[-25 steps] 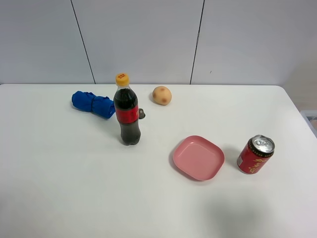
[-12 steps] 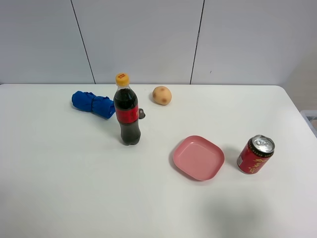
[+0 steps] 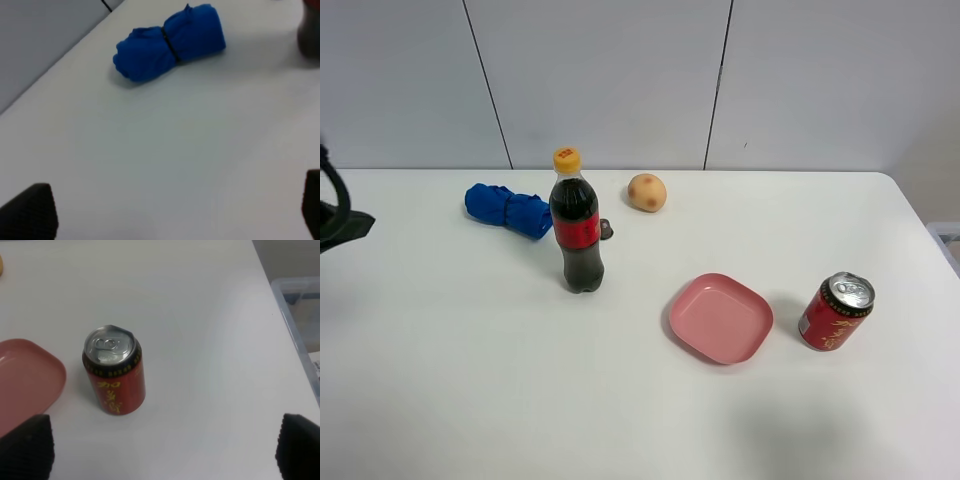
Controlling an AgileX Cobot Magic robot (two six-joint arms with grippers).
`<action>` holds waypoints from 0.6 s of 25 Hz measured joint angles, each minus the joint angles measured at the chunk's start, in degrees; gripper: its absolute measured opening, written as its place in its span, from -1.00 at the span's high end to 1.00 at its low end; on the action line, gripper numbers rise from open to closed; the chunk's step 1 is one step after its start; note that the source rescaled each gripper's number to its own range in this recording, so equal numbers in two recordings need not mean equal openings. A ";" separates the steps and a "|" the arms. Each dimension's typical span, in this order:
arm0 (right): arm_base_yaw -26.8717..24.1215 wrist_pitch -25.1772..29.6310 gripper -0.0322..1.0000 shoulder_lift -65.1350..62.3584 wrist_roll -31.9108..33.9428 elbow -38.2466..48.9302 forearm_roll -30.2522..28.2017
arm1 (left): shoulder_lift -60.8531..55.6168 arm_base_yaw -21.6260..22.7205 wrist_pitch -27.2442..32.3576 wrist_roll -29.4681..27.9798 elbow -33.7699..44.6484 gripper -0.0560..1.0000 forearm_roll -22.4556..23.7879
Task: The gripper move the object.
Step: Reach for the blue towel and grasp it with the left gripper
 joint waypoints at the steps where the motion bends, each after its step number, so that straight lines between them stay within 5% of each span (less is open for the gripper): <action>1: 0.00 0.00 -1.00 0.00 0.00 0.00 0.00 | 2.90 0.00 -0.85 1.83 -1.31 -1.00 -0.21; 8: 0.00 0.00 -1.00 0.00 0.00 0.00 0.00 | 17.88 -0.89 -8.62 7.78 -7.42 -1.00 -0.70; 15: 0.00 0.00 -1.00 0.00 0.00 0.00 0.00 | 25.20 -6.09 -22.56 11.55 -7.91 -1.00 -0.70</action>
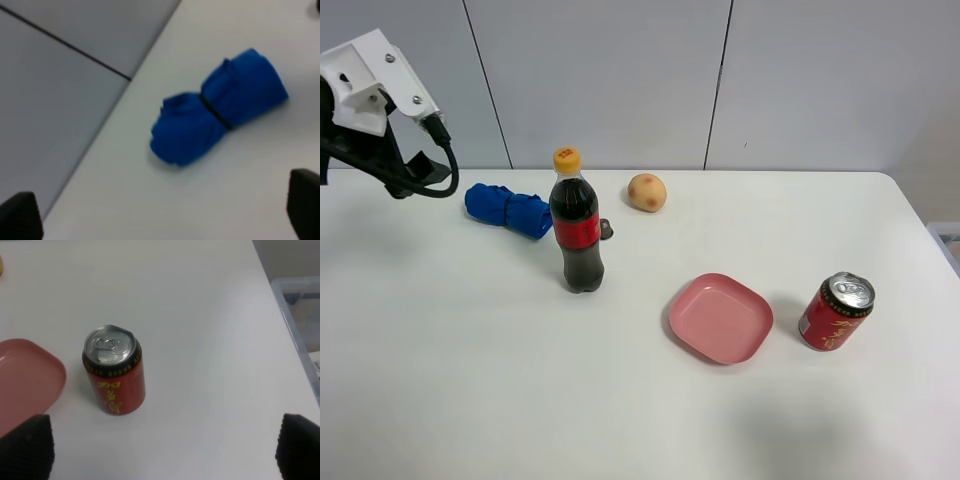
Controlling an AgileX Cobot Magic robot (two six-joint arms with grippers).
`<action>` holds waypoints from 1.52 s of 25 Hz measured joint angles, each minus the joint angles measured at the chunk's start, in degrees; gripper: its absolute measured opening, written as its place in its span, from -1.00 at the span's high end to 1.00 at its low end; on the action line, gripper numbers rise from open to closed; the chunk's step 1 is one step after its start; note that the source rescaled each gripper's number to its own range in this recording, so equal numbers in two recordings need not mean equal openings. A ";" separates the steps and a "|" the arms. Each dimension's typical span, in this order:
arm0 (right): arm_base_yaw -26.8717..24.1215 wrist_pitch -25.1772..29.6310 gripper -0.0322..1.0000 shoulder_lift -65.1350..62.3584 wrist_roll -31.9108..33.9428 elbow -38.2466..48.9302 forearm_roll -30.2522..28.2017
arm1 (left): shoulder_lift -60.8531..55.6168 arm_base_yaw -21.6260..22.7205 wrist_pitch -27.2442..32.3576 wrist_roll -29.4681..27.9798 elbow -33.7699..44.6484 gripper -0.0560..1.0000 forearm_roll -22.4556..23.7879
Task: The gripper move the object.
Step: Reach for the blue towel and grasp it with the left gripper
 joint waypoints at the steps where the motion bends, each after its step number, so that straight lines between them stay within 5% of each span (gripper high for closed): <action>1: 0.00 0.00 -1.00 0.00 0.00 0.00 0.00 | 0.70 -0.55 -1.76 0.14 0.00 -1.00 -0.04; 5: 0.00 0.00 -1.00 0.00 0.00 0.00 0.00 | 3.86 -2.38 -6.25 0.26 0.00 -1.00 2.24; 18: 0.00 0.00 -1.00 0.00 0.00 0.00 0.00 | 17.21 -2.81 -9.52 0.26 0.00 -1.00 29.15; 23: 0.00 0.00 -1.00 0.00 0.00 0.00 0.00 | 18.94 -2.81 -12.56 0.10 -0.05 -1.00 36.19; 31: 0.00 0.00 -1.00 0.00 0.00 0.00 0.00 | 23.98 -4.56 -11.86 -2.16 -8.15 -1.00 37.56; 38: 0.00 0.00 -1.00 0.00 0.00 0.00 0.00 | 28.53 -6.29 -5.45 -5.58 -14.05 -1.00 30.73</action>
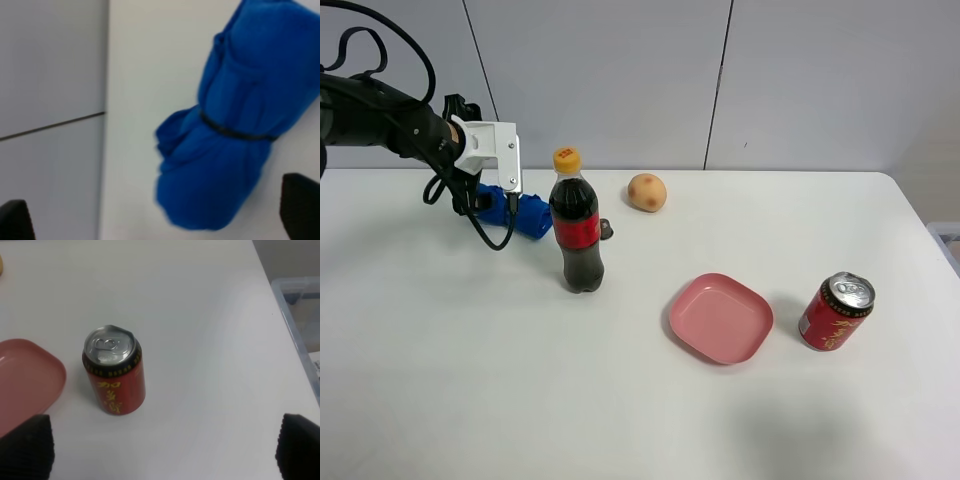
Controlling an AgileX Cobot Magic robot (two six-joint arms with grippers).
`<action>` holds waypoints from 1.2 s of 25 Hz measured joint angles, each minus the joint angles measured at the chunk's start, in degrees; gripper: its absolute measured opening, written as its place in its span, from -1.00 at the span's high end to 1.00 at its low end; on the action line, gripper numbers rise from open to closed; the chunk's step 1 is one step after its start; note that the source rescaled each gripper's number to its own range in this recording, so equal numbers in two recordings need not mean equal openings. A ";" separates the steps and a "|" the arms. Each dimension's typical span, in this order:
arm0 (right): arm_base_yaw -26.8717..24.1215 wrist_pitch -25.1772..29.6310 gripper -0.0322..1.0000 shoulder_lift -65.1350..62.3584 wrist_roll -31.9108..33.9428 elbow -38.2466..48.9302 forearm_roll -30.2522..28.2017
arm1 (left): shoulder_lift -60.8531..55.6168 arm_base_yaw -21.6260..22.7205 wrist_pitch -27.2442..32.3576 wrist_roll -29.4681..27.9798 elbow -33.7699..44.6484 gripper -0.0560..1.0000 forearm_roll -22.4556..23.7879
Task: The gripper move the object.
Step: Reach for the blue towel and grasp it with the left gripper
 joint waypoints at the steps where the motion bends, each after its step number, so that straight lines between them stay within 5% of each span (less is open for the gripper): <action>1: 0.00 0.00 -1.00 0.00 0.00 0.00 0.00 | 0.91 -0.07 1.10 -0.10 -0.84 -1.00 -1.26; 15: 0.00 0.00 -1.00 0.00 0.00 0.00 0.00 | 11.46 -0.07 4.27 0.00 -7.86 -1.00 -7.84; 30: 0.00 0.00 -1.00 0.00 0.00 0.00 0.00 | 14.97 0.21 2.00 0.07 -8.22 -1.00 -8.62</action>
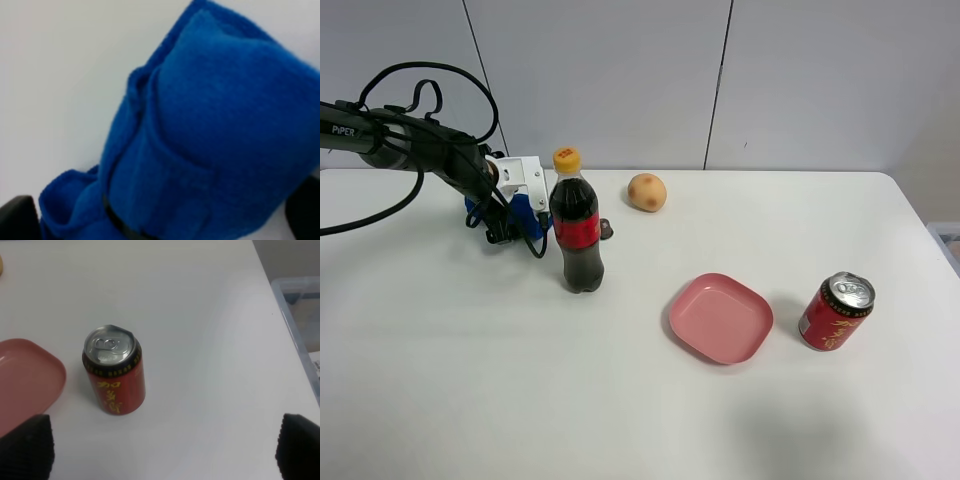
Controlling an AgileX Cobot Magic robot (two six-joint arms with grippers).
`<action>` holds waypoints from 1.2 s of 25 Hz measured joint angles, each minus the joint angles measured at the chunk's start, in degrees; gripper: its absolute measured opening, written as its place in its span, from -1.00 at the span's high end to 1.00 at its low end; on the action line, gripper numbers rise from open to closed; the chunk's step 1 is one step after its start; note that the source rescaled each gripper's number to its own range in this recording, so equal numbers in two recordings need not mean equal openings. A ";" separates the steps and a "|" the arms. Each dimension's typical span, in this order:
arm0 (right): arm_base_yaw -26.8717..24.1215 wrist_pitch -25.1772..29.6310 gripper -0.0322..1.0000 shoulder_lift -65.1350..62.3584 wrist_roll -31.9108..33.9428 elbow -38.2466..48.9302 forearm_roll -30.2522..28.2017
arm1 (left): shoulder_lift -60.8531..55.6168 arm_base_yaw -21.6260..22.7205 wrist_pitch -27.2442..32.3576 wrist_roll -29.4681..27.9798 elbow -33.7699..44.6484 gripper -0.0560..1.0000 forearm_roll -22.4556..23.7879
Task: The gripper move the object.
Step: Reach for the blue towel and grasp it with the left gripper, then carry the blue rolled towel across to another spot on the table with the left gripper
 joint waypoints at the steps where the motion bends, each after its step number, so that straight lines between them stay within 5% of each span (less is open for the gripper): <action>1: 0.00 0.00 -1.00 0.00 0.00 0.00 0.00 | 0.32 0.00 -0.07 0.00 -0.37 -1.00 -0.27; 10: 0.00 0.00 -1.00 0.00 0.00 0.00 0.00 | 2.75 0.17 0.72 -2.44 -5.07 -0.89 -0.49; 12: 0.00 0.00 -1.00 0.00 0.00 0.00 0.00 | 2.88 0.17 2.08 -4.27 -5.18 -0.38 -0.49; 14: 0.00 0.00 -1.00 0.00 0.00 0.00 0.00 | 2.89 0.17 3.72 -6.45 -5.18 0.60 -0.36; 15: 0.00 0.00 -1.00 0.00 0.00 0.00 0.00 | 2.61 0.17 4.36 -7.23 -5.24 0.89 -0.30; 30: 0.00 0.00 -1.00 0.00 0.00 0.00 0.00 | -17.02 -0.62 8.68 -16.39 -5.24 0.87 0.99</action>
